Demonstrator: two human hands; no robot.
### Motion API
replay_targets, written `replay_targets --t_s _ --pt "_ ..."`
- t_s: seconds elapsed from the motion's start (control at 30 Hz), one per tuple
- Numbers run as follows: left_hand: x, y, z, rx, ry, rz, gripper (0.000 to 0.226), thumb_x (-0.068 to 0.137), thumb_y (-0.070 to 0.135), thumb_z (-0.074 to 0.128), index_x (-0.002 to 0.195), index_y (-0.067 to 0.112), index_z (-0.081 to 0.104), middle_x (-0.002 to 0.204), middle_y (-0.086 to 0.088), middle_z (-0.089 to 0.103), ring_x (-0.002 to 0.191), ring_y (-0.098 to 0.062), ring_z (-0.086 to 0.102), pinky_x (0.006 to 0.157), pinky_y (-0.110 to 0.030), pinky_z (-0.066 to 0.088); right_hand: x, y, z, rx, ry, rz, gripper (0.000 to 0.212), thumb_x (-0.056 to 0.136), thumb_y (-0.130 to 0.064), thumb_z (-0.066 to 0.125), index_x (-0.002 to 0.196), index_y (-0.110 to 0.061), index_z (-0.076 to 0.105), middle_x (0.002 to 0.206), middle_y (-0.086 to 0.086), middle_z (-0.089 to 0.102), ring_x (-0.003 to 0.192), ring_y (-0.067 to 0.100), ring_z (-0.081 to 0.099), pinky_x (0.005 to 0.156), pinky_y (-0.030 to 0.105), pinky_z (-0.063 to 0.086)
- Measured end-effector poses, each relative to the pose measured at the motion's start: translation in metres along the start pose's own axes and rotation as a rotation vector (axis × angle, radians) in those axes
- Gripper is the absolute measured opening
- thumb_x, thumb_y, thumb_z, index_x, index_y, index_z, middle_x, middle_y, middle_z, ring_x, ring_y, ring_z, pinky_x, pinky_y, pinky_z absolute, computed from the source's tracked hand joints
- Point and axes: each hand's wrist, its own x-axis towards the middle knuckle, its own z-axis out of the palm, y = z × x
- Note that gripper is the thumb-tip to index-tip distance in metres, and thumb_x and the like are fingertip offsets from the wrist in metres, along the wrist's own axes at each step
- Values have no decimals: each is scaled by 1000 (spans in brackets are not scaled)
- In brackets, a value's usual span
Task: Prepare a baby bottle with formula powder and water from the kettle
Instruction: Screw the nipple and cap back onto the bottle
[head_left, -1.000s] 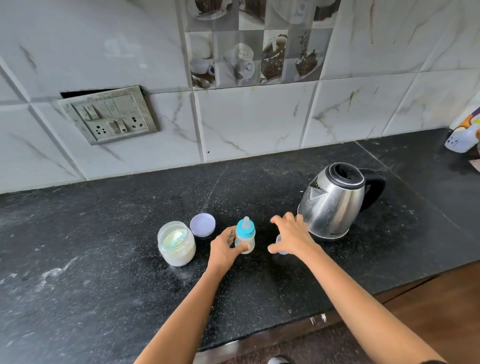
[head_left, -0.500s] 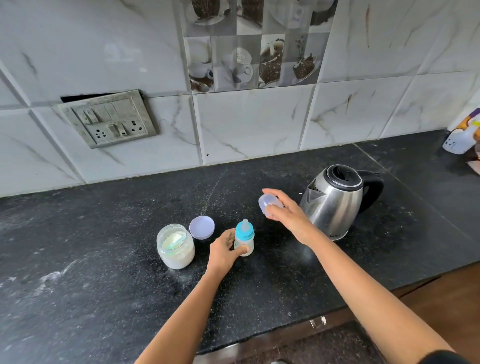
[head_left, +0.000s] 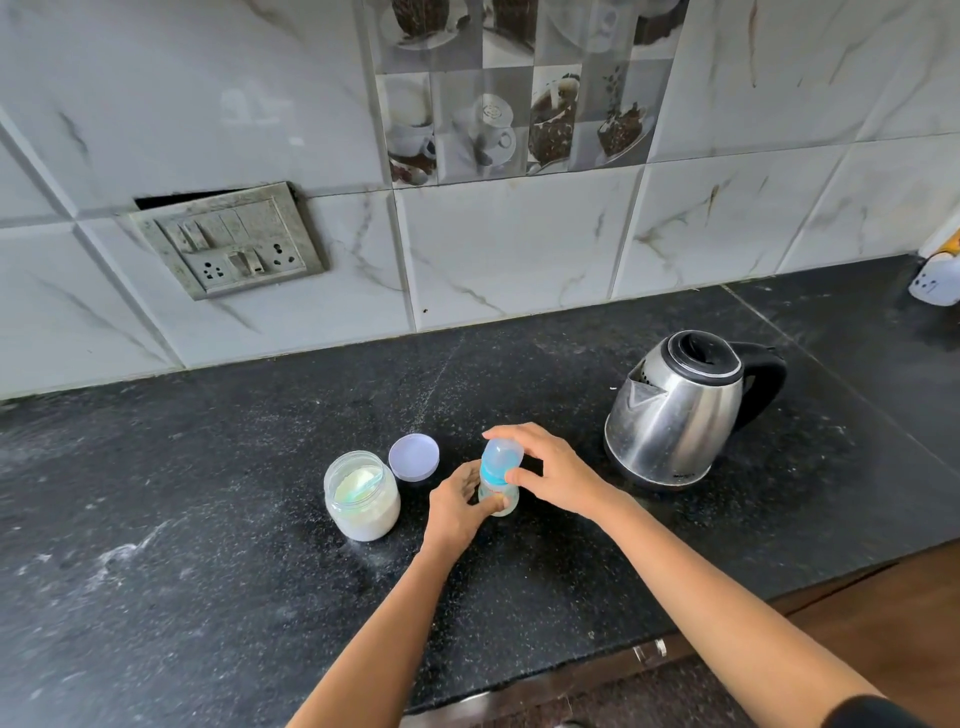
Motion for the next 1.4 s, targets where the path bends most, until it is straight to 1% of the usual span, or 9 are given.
replay_targets --t_s 0.43,0.6,0.73,0.83,0.93,1.03,1.13,1.23,1.4 --pt "1 -4 4 -28 43 12 53 70 15 82 116 25 58 107 14 67 101 6 60 87 -11 45 12 5 4 -185 -46 -79 61 80 -11 66 135 -30 47 125 0 54 114 16 53 99 34 44" --pt "-2 -3 6 -39 64 23 49 71 12 81 112 27 59 104 15 67 99 8 60 82 -7 44 7 6 17 -217 57 -65 60 79 -22 71 133 -29 45 118 2 57 106 19 57 93 37 49" --pt "-4 -2 6 -31 79 38 49 71 9 80 112 25 59 104 14 68 98 5 62 84 -8 45 6 -7 20 -353 139 27 58 78 -37 71 128 -24 46 105 6 55 94 24 59 79 36 51" --pt "-5 1 6 3 75 52 46 72 10 79 110 26 59 100 12 67 92 7 62 79 -8 45 10 -16 24 -538 131 145 64 77 -58 65 124 -21 41 105 5 52 90 23 58 71 33 48" --pt "-6 3 6 29 81 65 45 72 10 79 108 27 59 97 11 68 87 4 63 77 -10 47 18 -23 20 -658 47 189 76 76 -64 63 126 -16 35 110 8 52 96 26 58 71 36 48" --pt "-5 2 5 39 80 57 46 71 12 80 111 24 59 99 11 67 92 0 62 81 -11 48 23 -25 -3 -486 -202 66 73 77 -50 70 131 -16 35 120 8 42 111 26 48 85 38 45" --pt "-2 2 3 59 60 48 50 71 14 80 115 22 57 104 10 66 100 0 61 86 -10 46 27 -25 -26 -487 -439 -162 58 85 -17 62 139 -25 43 129 6 41 115 22 44 100 39 39" --pt "0 0 4 62 65 29 52 70 11 81 116 18 58 106 7 66 99 0 61 84 -7 45 32 -30 -29 -549 -428 -172 50 83 -4 57 129 -25 55 124 5 49 111 23 50 95 43 42" --pt "-2 -1 5 43 81 28 51 70 14 81 115 22 58 102 12 65 97 4 60 83 -8 44 33 -33 -22 -613 -415 -116 43 84 -18 61 126 -20 51 112 10 51 98 28 53 82 44 46"
